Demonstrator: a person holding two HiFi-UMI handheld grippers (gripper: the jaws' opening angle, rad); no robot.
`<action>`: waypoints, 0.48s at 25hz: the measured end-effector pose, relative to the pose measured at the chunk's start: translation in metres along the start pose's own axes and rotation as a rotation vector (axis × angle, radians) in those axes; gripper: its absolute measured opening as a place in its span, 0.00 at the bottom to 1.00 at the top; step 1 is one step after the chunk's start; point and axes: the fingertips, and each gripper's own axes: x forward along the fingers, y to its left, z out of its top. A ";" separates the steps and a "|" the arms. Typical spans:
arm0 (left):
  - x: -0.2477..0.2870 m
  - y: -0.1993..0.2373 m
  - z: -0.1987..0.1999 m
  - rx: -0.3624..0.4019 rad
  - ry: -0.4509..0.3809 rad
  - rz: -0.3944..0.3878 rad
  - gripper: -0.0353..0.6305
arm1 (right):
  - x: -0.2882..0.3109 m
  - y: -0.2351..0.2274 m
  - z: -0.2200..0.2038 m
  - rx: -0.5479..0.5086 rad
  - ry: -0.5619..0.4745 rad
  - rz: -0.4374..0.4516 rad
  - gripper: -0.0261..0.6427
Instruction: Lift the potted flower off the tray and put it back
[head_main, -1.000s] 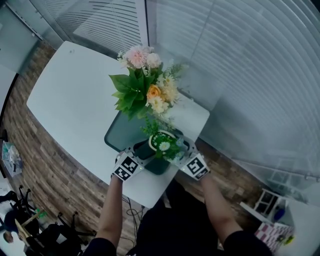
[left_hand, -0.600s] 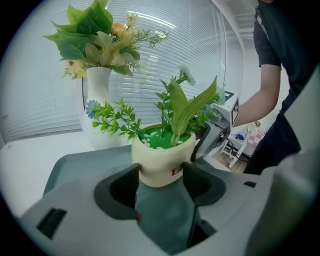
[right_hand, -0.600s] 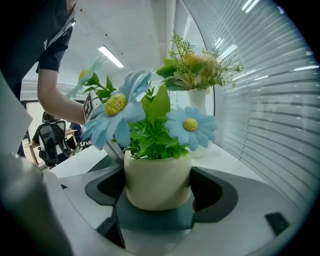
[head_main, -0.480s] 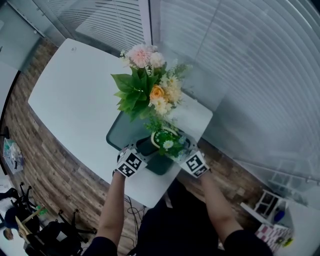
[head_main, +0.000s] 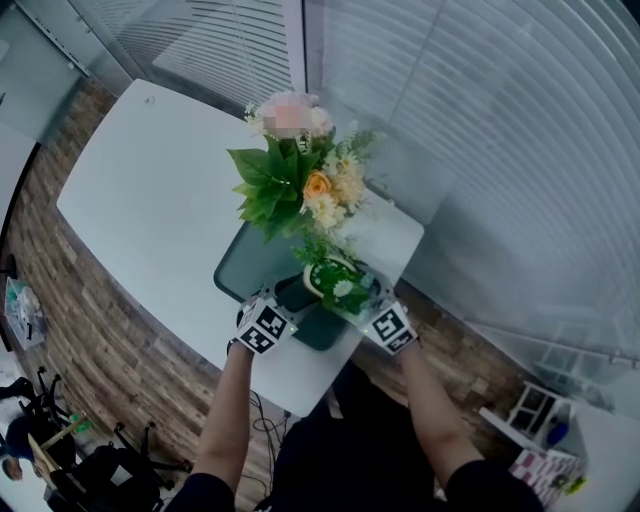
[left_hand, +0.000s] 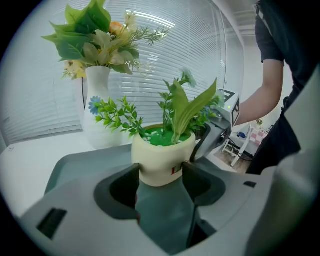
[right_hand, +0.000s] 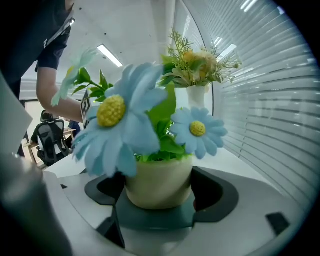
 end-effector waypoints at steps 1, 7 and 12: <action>0.000 0.000 -0.001 -0.004 0.000 0.003 0.46 | 0.000 0.000 -0.001 0.003 -0.002 0.001 0.64; -0.007 -0.004 0.003 -0.020 -0.047 0.041 0.46 | -0.005 -0.005 0.002 -0.010 -0.021 -0.028 0.64; -0.021 -0.007 0.007 -0.036 -0.091 0.080 0.46 | -0.020 -0.008 0.007 0.027 -0.067 -0.054 0.64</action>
